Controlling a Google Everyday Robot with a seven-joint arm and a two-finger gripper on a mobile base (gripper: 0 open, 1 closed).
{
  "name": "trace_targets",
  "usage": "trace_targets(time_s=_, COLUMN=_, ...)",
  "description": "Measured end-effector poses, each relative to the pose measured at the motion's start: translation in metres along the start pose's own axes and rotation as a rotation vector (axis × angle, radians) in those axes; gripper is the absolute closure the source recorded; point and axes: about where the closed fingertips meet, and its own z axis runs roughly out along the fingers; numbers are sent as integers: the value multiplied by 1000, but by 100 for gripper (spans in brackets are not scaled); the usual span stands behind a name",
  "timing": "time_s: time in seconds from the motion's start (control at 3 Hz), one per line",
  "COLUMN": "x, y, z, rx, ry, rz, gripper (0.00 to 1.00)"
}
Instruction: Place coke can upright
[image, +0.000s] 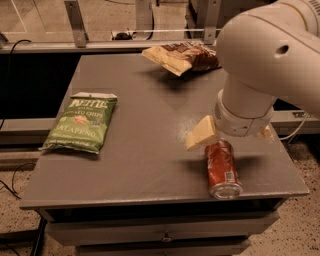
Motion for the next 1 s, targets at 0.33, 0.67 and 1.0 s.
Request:
trace_targets(time_s=0.33, x=6, y=10, z=11, rx=-1, ry=38, rz=20, gripper=0)
trace_targets(time_s=0.67, x=12, y=20, z=19, rx=-17, ry=57, rz=25, gripper=17)
trace_targets(time_s=1.0, x=13, y=25, z=17, rx=-43, ry=41, rz=14, gripper=41)
